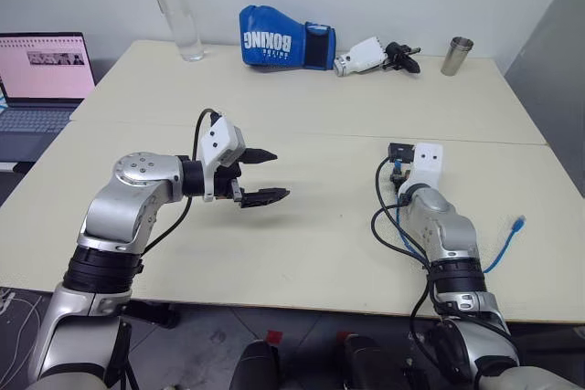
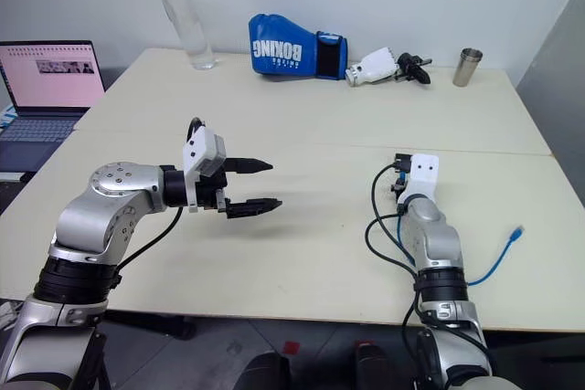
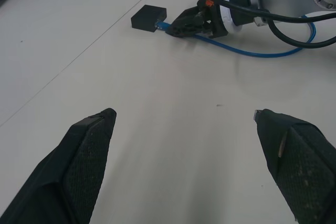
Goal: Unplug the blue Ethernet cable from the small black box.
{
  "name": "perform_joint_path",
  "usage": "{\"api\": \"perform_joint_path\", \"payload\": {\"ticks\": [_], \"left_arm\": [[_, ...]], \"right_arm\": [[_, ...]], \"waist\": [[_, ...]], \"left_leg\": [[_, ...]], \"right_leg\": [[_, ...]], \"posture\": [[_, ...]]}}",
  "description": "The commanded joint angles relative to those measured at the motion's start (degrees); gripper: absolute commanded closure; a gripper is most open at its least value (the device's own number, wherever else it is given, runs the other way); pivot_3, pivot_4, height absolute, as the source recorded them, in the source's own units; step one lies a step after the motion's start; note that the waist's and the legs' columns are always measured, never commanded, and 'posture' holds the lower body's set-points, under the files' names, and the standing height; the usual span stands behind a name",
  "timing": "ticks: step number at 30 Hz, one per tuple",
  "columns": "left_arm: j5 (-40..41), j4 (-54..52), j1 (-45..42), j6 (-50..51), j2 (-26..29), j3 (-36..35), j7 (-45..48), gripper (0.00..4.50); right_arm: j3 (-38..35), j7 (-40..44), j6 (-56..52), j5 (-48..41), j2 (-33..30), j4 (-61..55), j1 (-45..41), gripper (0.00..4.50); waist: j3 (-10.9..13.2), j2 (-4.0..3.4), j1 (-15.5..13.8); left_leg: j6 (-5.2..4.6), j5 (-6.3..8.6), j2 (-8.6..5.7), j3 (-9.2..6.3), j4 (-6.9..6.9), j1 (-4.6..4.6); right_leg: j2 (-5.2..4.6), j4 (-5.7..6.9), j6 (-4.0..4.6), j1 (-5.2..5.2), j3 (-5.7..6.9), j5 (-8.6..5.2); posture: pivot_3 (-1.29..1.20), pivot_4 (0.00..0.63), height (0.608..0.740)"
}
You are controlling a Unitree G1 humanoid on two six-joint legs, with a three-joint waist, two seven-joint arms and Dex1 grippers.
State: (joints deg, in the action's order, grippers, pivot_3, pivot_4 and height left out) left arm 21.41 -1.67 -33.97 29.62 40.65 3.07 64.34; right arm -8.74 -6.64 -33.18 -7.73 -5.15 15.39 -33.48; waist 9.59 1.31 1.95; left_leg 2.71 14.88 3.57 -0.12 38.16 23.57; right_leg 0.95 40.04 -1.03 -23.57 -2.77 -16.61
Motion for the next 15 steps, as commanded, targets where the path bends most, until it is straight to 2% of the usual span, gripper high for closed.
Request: {"api": "perform_joint_path", "payload": {"ticks": [1, 4, 8, 11, 15], "left_arm": [[0.5, -1.1, -1.3, -0.3, 0.6, -1.2, -0.3, 0.0], [0.6, -1.4, -1.1, -0.2, 0.6, -1.2, -0.4, 0.0], [0.9, -1.5, -0.5, 0.4, 0.0, -1.9, -1.6, 0.0], [3.0, -0.4, -1.6, 2.9, -0.2, -3.6, -2.6, 0.0], [7.1, 3.0, -6.6, 8.3, -1.6, -5.5, -2.8, 0.0]], "right_arm": [[0.9, 1.2, -0.4, 0.4, 0.1, -0.5, 1.1, 3.75], [1.7, 4.9, -0.2, -0.2, -1.7, -2.5, 2.4, 4.44], [5.7, 16.1, 0.2, -1.0, -7.9, -9.2, 7.0, 4.45], [7.5, 27.6, 0.2, -2.2, -18.0, -18.4, 8.2, 4.45], [10.6, 43.1, 13.1, 0.5, -32.1, -20.7, 4.8, 4.45]], "waist": [[0.0, 0.0, 0.0], [0.0, 0.0, 0.0], [0.0, 0.0, -0.1], [0.1, -0.09, -0.1], [0.2, -0.3, -0.3]], "left_leg": [[0.0, 0.0, 0.0, 0.02, -0.02, -0.03], [0.0, 0.0, 0.0, 0.07, -0.08, -0.09], [0.0, 0.0, -0.02, 0.1, -0.09, -0.09], [-0.01, 0.0, -0.03, 0.1, -0.09, -0.08], [-0.02, 0.0, -0.13, 0.08, 0.01, 0.01]], "right_leg": [[0.0, 0.0, 0.0, 0.0, -0.02, 0.0], [0.0, -0.01, 0.0, 0.03, -0.08, 0.0], [-0.01, -0.07, 0.0, 0.04, -0.09, -0.01], [-0.01, -0.08, 0.0, 0.04, -0.1, -0.01], [-0.05, -0.08, -0.04, 0.01, -0.08, 0.0]], "posture": [[0.0, 0.15, 0.74], [0.0, 0.15, 0.74], [0.0, 0.15, 0.74], [0.0, 0.15, 0.74], [0.0, 0.15, 0.74]]}}
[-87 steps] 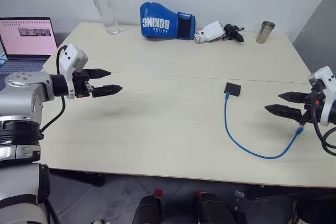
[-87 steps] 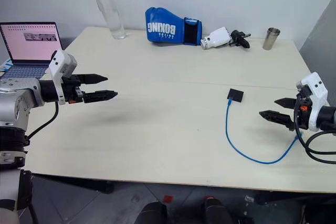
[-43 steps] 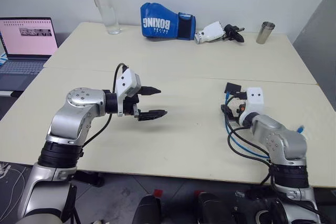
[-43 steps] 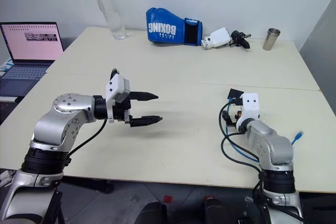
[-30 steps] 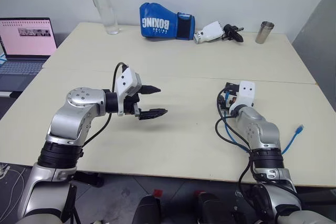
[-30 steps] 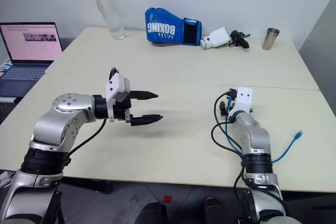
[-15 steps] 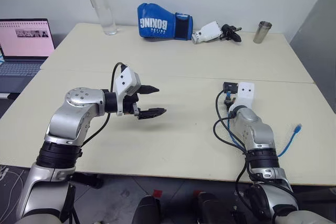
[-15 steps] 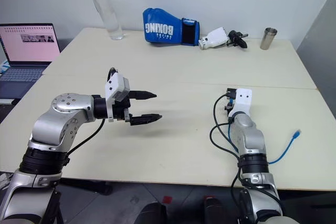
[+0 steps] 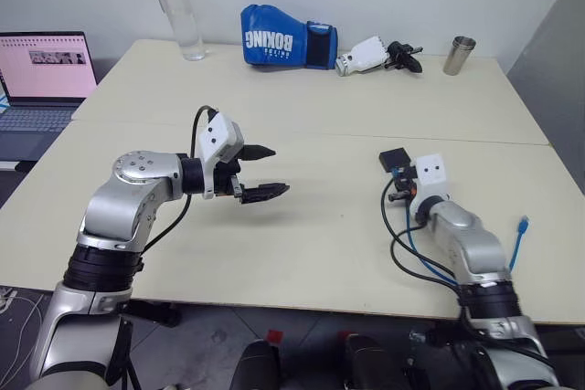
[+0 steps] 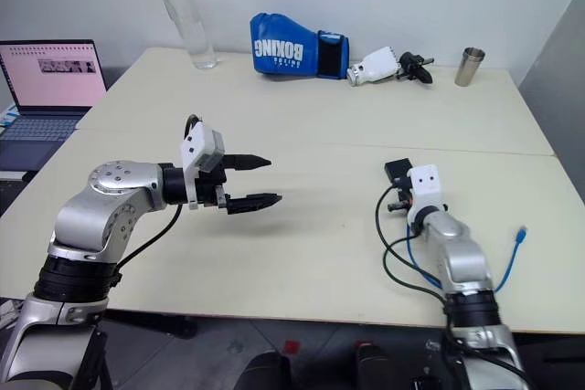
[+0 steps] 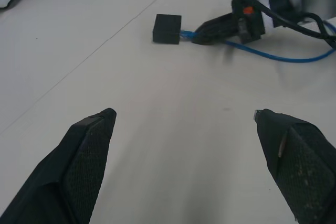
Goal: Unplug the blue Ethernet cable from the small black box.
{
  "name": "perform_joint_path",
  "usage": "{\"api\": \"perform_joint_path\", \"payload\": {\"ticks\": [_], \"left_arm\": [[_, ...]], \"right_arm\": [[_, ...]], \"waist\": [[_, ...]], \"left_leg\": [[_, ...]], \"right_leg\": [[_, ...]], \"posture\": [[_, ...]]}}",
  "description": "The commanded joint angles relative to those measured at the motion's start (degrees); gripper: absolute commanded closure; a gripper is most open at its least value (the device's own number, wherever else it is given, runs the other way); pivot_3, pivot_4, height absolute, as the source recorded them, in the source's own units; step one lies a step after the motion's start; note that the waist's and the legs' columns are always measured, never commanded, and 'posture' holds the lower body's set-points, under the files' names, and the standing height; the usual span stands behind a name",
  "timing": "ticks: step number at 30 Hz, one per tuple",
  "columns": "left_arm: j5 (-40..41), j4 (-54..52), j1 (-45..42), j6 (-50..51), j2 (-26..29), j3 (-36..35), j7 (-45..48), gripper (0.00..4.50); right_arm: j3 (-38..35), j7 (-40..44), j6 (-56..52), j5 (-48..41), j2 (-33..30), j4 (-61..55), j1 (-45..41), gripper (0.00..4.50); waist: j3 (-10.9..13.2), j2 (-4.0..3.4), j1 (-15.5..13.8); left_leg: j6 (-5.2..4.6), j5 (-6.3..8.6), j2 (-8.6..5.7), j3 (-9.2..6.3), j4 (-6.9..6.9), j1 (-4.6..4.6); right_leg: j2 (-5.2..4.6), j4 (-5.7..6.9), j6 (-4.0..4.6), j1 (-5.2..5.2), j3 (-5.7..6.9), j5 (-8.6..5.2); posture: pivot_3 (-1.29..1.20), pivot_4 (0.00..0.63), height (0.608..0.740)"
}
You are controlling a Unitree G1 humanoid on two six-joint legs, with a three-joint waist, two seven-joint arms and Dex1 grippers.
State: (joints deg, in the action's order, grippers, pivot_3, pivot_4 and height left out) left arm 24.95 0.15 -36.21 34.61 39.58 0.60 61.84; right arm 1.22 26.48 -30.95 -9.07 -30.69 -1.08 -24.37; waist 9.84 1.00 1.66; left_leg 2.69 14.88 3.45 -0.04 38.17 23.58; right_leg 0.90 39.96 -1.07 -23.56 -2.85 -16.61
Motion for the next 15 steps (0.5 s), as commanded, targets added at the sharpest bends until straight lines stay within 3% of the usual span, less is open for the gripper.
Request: {"api": "perform_joint_path", "payload": {"ticks": [1, 5, 8, 15], "left_arm": [[4.6, 1.9, -5.6, 4.7, -1.0, -3.1, 0.0, 0.0], [8.4, 4.1, -9.4, 9.4, -4.2, -3.5, 0.0, 0.0], [10.2, 5.6, -12.0, 10.2, -7.7, -3.7, -0.5, 0.0], [7.8, 10.0, -15.4, 6.7, -11.5, -0.6, 1.3, 0.0]], "right_arm": [[1.6, 12.3, 15.8, 3.3, -9.1, -2.8, -5.3, 4.45], [5.3, 17.4, 39.7, 10.4, -14.6, 8.4, -10.4, 4.45], [7.9, 17.8, 57.5, 15.0, -15.4, 17.4, -14.5, 4.45], [10.2, 12.5, 77.6, 21.8, -12.6, 26.3, -20.8, 4.45]], "waist": [[0.0, 0.01, 0.0], [0.0, 0.05, 0.2], [0.0, 0.07, 0.2], [0.0, 0.08, 0.2]], "left_leg": [[0.0, 0.0, 0.02, -0.01, 0.02, -0.01], [0.0, 0.0, 0.06, -0.03, -0.07, -0.17], [0.0, 0.0, 0.06, 0.05, -0.08, -0.19], [0.17, -0.1, 0.06, 0.11, -0.04, -0.17]], "right_leg": [[0.02, 0.0, -0.01, 0.01, 0.01, 0.0], [0.07, -0.03, 0.0, 0.15, 0.06, -0.01], [0.05, -0.1, 0.01, 0.17, 0.0, -0.01], [0.01, -0.04, 0.03, 0.11, -0.09, 0.0]], "posture": [[0.0, 0.15, 0.74], [0.0, 0.15, 0.74], [0.0, 0.15, 0.74], [0.0, 0.15, 0.74]]}}
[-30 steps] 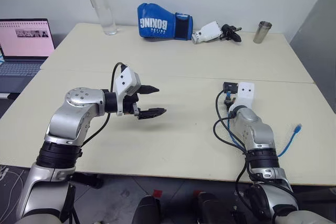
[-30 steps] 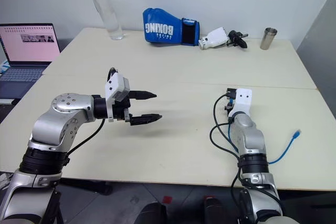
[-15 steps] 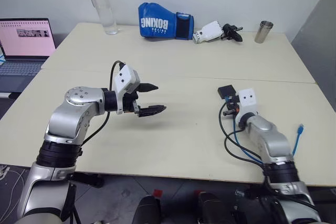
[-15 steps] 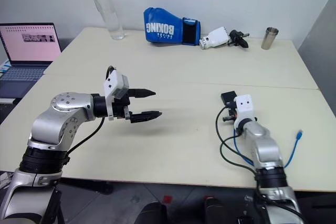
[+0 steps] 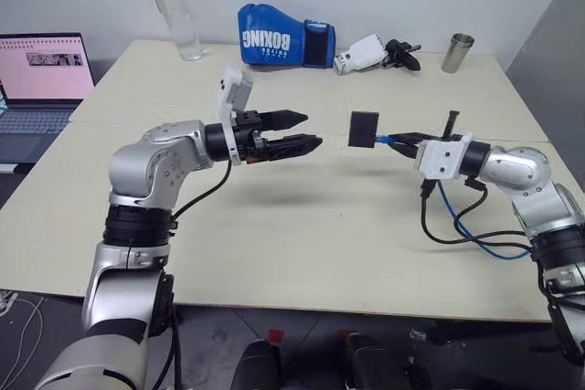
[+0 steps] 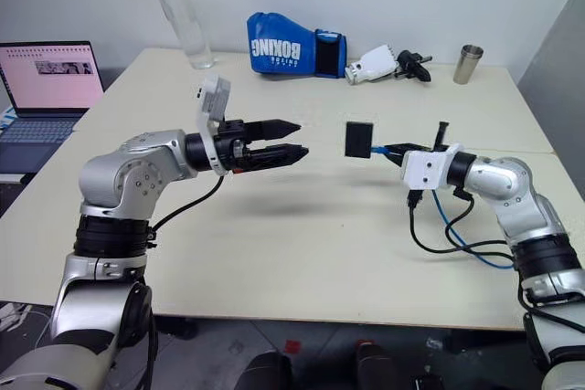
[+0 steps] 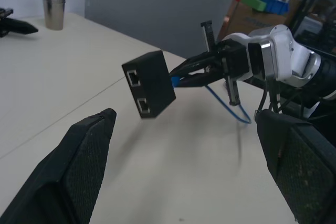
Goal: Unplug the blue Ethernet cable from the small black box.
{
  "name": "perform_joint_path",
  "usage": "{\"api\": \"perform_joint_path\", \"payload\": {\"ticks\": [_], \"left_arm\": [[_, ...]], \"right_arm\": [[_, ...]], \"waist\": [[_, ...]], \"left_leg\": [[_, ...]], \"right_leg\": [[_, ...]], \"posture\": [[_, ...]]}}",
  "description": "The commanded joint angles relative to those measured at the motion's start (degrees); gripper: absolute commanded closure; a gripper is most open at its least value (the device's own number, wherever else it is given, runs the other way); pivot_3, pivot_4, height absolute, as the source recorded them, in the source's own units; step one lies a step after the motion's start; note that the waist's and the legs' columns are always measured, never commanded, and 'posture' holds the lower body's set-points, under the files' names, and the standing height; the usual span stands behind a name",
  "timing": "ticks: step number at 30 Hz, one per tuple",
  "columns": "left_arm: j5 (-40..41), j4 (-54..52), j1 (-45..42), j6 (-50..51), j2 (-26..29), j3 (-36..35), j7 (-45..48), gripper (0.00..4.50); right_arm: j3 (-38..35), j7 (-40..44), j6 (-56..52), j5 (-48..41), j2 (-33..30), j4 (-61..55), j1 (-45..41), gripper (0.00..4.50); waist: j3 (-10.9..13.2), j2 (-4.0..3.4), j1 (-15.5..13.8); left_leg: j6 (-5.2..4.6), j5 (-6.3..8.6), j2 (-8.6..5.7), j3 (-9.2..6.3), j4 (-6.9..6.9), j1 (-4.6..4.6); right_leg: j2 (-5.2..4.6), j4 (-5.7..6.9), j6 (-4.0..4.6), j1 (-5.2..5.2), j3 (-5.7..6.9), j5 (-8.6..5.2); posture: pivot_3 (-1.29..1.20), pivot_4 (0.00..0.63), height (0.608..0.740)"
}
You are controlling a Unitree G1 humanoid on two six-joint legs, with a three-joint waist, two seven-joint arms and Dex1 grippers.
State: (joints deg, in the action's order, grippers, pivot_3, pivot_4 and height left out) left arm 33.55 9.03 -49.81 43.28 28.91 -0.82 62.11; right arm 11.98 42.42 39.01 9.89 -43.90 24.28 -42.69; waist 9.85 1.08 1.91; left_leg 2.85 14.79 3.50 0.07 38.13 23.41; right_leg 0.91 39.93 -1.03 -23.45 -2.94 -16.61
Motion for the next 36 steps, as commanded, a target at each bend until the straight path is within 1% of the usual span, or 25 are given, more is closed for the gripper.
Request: {"api": "perform_joint_path", "payload": {"ticks": [1, 5, 13, 15, 16, 17, 18, 20, 23, 27, 28, 29, 32, 33, 36], "left_arm": [[-1.2, 1.9, -2.2, -2.5, -1.2, 1.2, 1.1, 0.0], [-2.7, 4.9, -3.0, -4.9, -2.4, 2.1, 1.8, 0.0], [-3.9, 9.1, -5.3, -8.1, -4.8, 2.8, 3.4, 0.0], [-3.7, 9.4, -5.5, -8.0, -5.0, 2.7, 4.0, 0.36], [-3.7, 9.5, -5.5, -8.0, -5.1, 2.7, 4.1, 0.42], [-3.7, 9.7, -5.6, -7.9, -5.2, 2.6, 4.3, 0.67], [-3.7, 9.8, -5.7, -7.9, -5.2, 2.5, 4.4, 0.8], [-3.8, 10.0, -5.9, -7.9, -5.3, 2.5, 4.7, 1.25], [-4.1, 10.4, -6.0, -8.3, -5.4, 2.5, 4.7, 1.79], [-4.7, 11.1, -6.3, -8.9, -5.6, 2.4, 4.8, 2.67], [-4.7, 11.2, -6.4, -8.9, -5.7, 2.4, 4.9, 2.79], [-4.7, 11.3, -6.5, -8.9, -5.8, 2.3, 5.0, 3.09], [-4.6, 11.4, -6.7, -8.8, -6.0, 2.2, 5.0, 3.58], [-4.6, 11.3, -6.7, -8.7, -6.1, 2.1, 5.0, 3.7], [-4.9, 10.9, -6.5, -8.7, -6.1, 2.6, 5.1, 3.71]], "right_arm": [[-0.5, -4.5, 9.1, 3.8, 1.0, 1.3, -2.9, 4.45], [-0.8, -8.2, 13.0, 7.2, 2.0, 0.3, -3.6, 4.45], [-0.7, -10.2, 12.4, 9.0, 3.0, -2.4, -4.6, 4.45], [-0.7, -10.3, 11.8, 8.9, 3.3, -2.7, -4.8, 4.45], [-0.7, -10.3, 11.5, 8.8, 3.4, -2.9, -4.9, 4.45], [-0.7, -10.3, 11.3, 8.7, 3.5, -3.1, -4.9, 4.45], [-0.7, -10.3, 11.1, 8.7, 3.5, -3.1, -4.9, 4.45], [-0.8, -10.0, 10.2, 8.4, 3.6, -3.0, -4.8, 4.45], [-0.9, -10.0, 9.1, 8.1, 3.9, -3.1, -4.6, 4.45], [-0.7, -10.5, 8.6, 8.6, 4.3, -2.5, -4.7, 4.45], [-0.6, -10.6, 8.7, 8.8, 4.3, -2.4, -4.7, 4.45], [-0.6, -10.7, 8.8, 9.0, 4.3, -2.3, -4.7, 4.45], [-0.3, -10.7, 9.0, 9.0, 4.3, -2.3, -4.7, 4.45], [-0.3, -10.7, 8.9, 9.0, 4.3, -2.4, -4.6, 4.45], [0.1, -9.2, 8.5, 7.4, 4.3, -3.4, -4.3, 4.45]], "waist": [[0.0, 0.0, -0.1], [0.0, 0.0, -0.1], [0.0, 0.0, -0.2], [0.0, 0.0, -0.2], [0.0, 0.0, -0.2], [0.0, 0.0, -0.2], [0.0, 0.0, -0.2], [0.0, 0.0, -0.2], [0.0, 0.0, -0.2], [0.0, 0.0, -0.2], [0.0, 0.0, -0.2], [0.0, 0.0, -0.2], [0.0, 0.0, -0.2], [0.0, 0.0, -0.2], [0.0, 0.0, -0.2]], "left_leg": [[0.03, -0.01, 0.01, -0.01, 0.0, 0.0], [0.09, -0.05, 0.0, 0.0, 0.02, -0.01], [0.11, -0.06, -0.01, 0.01, 0.04, -0.01], [0.11, -0.06, -0.01, 0.01, 0.03, -0.01], [0.11, -0.07, -0.01, 0.01, 0.03, -0.01], [0.12, -0.07, -0.01, 0.01, 0.03, -0.01], [0.12, -0.07, -0.01, 0.01, 0.04, -0.01], [0.12, -0.07, -0.01, 0.01, 0.04, -0.01], [0.11, -0.07, -0.01, 0.01, 0.04, -0.01], [0.11, -0.07, -0.01, 0.01, 0.04, -0.01], [0.11, -0.07, -0.01, 0.01, 0.04, -0.01], [0.11, -0.07, -0.01, 0.01, 0.04, -0.01], [0.11, -0.07, -0.02, 0.01, 0.04, -0.01], [0.12, -0.07, -0.02, 0.01, 0.04, -0.01], [0.11, -0.07, -0.02, 0.01, 0.04, -0.01]], "right_leg": [[0.0, 0.0, 0.0, 0.0, 0.0, 0.0], [-0.01, 0.03, 0.0, 0.01, -0.01, 0.0], [-0.02, 0.04, 0.0, 0.01, -0.02, 0.0], [-0.02, 0.04, 0.0, 0.01, -0.02, 0.0], [-0.02, 0.04, 0.0, 0.01, -0.02, 0.0], [-0.02, 0.04, 0.01, 0.01, -0.02, 0.0], [-0.02, 0.04, 0.01, 0.01, -0.02, 0.0], [-0.02, 0.04, 0.01, 0.01, -0.02, 0.0], [-0.03, 0.05, 0.01, 0.01, -0.03, 0.0], [-0.03, 0.05, 0.01, 0.01, -0.03, 0.0], [-0.03, 0.05, 0.01, 0.01, -0.03, 0.0], [-0.02, 0.05, 0.01, 0.01, -0.03, 0.0], [-0.03, 0.05, 0.01, 0.01, -0.03, 0.0], [-0.03, 0.05, 0.01, 0.01, -0.03, 0.0], [-0.03, 0.05, 0.01, 0.01, -0.03, 0.0]], "posture": [[0.0, 0.15, 0.74], [0.0, 0.15, 0.74], [0.0, 0.15, 0.74], [0.0, 0.15, 0.74], [0.0, 0.15, 0.74], [0.0, 0.15, 0.74], [0.0, 0.15, 0.74], [0.0, 0.15, 0.74], [0.0, 0.15, 0.74], [0.0, 0.15, 0.74], [0.0, 0.15, 0.74], [0.0, 0.15, 0.74], [0.0, 0.15, 0.74], [0.0, 0.15, 0.74], [0.0, 0.15, 0.74]]}}
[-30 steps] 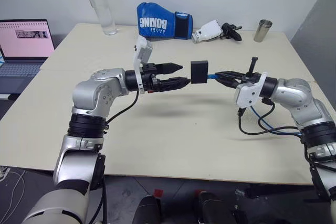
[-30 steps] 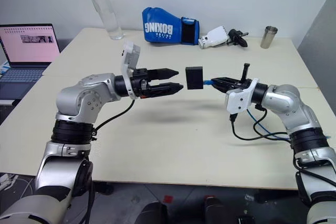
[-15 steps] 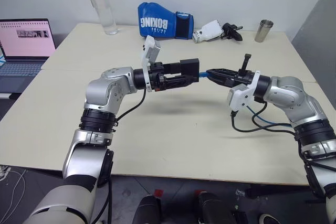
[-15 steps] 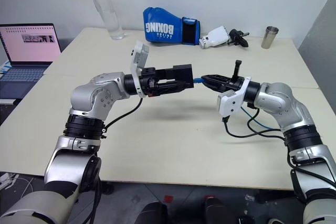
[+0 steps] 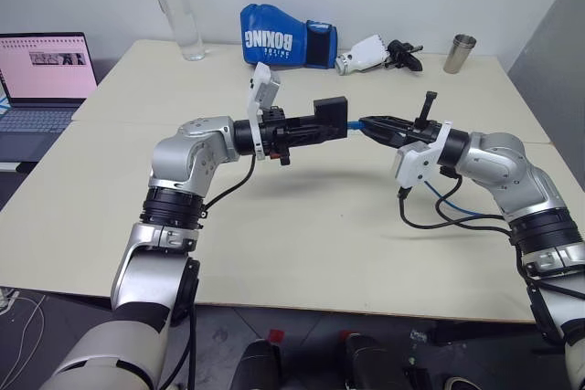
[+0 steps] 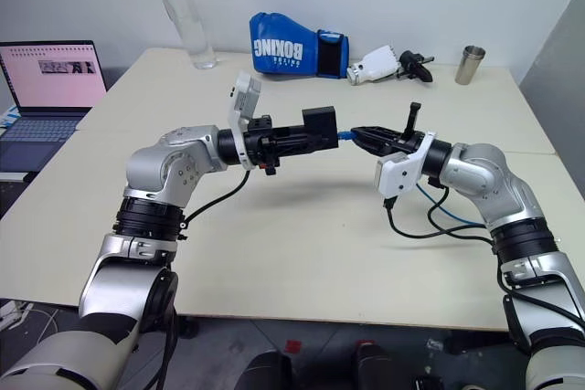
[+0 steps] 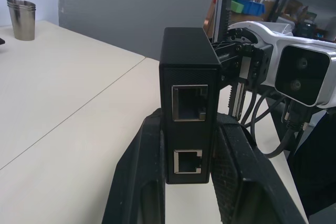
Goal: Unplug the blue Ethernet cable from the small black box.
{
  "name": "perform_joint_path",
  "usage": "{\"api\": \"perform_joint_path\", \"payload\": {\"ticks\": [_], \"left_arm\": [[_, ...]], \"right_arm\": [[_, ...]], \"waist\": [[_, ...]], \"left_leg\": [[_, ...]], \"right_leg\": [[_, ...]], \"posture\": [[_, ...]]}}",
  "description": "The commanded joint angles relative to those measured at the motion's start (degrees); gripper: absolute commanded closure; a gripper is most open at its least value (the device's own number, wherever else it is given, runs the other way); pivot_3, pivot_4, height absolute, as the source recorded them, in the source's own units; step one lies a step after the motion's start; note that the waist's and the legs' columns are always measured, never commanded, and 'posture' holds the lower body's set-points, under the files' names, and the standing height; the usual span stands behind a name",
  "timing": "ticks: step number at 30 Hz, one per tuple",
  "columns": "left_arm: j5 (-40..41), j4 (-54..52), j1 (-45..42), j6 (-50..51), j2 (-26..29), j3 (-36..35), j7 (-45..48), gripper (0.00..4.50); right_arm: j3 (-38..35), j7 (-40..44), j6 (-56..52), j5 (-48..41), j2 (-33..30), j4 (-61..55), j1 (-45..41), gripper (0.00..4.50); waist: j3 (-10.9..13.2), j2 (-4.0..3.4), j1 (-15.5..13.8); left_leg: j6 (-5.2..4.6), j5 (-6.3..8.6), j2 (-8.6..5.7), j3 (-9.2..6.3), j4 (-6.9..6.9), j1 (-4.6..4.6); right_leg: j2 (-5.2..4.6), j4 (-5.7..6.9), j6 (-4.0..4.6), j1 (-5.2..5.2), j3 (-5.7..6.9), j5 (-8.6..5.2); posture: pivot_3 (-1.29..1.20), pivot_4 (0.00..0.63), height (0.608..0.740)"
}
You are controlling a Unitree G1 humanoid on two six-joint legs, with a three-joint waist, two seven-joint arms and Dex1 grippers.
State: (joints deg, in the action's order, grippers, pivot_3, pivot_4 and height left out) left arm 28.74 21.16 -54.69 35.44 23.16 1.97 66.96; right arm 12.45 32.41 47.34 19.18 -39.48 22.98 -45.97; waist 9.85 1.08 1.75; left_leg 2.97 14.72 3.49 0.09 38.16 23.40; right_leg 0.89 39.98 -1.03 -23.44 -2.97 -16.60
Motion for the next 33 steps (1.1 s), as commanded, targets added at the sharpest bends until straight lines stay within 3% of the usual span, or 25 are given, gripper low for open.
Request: {"api": "perform_joint_path", "payload": {"ticks": [1, 5, 9, 15, 19, 26, 33], "left_arm": [[-0.2, -1.4, -1.6, -0.8, -0.3, 0.0, 0.3, 3.71], [-0.4, -1.4, -1.6, -0.8, -0.2, 0.0, 0.8, 3.71], [-0.5, -1.3, -1.5, -1.1, 0.8, 0.1, 2.8, 3.71], [-0.2, -1.9, -1.0, -1.4, 1.4, 0.3, 5.5, 3.71], [0.4, -2.4, -0.9, -1.4, 1.4, 0.3, 7.5, 3.71], [0.6, -2.4, -1.9, -1.0, 1.3, 0.4, 9.7, 3.71], [0.9, -3.1, -2.4, -0.2, 2.0, 0.4, 10.6, 3.71]], "right_arm": [[-0.1, 2.2, -0.3, -3.4, -0.2, -2.5, -0.9, 4.11], [0.6, 9.1, -4.4, -10.5, -0.9, -5.2, 0.0, 3.16], [0.1, 22.5, -18.2, -24.9, -4.9, -13.5, 2.6, 2.36], [-4.5, 31.8, -60.6, -46.2, -10.3, -22.5, -1.0, 0.87], [-7.9, 30.4, -83.4, -57.6, -8.4, -19.9, -8.2, 0.1], [-10.7, 28.2, -100.7, -63.9, -2.2, -16.4, -11.1, 0.04], [-9.5, 30.3, -100.8, -61.2, -0.8, -16.9, -9.8, 0.04]], "waist": [[0.0, 0.0, 0.0], [0.0, 0.0, 0.0], [0.0, 0.0, -0.1], [0.0, -0.02, -0.2], [0.0, -0.09, 0.0], [0.0, -0.08, -0.1], [0.0, -0.08, -0.2]], "left_leg": [[0.0, 0.0, 0.0, 0.0, 0.0, 0.0], [0.0, 0.0, 0.0, 0.0, 0.0, 0.0], [0.0, 0.0, 0.0, -0.02, 0.0, 0.0], [-0.17, 0.09, 0.01, -0.09, 0.05, -0.01], [-0.24, 0.12, 0.02, -0.13, 0.08, -0.03], [-0.26, 0.13, 0.03, -0.18, -0.01, 0.0], [-0.26, 0.13, 0.0, -0.24, 0.04, 0.23]], "right_leg": [[0.0, 0.0, 0.0, 0.0, 0.0, 0.0], [0.0, 0.0, 0.0, 0.0, 0.0, 0.0], [0.0, 0.0, 0.0, 0.0, 0.02, 0.0], [-0.03, 0.03, 0.01, 0.06, 0.1, 0.0], [0.0, 0.03, 0.01, 0.08, 0.15, 0.0], [0.03, 0.0, 0.08, 0.08, 0.24, -0.04], [0.01, -0.01, 0.08, -0.09, 0.3, -0.04]], "posture": [[0.0, 0.15, 0.74], [0.0, 0.15, 0.74], [0.0, 0.15, 0.74], [0.0, 0.15, 0.74], [0.0, 0.15, 0.74], [0.0, 0.15, 0.74], [0.0, 0.15, 0.74]]}}
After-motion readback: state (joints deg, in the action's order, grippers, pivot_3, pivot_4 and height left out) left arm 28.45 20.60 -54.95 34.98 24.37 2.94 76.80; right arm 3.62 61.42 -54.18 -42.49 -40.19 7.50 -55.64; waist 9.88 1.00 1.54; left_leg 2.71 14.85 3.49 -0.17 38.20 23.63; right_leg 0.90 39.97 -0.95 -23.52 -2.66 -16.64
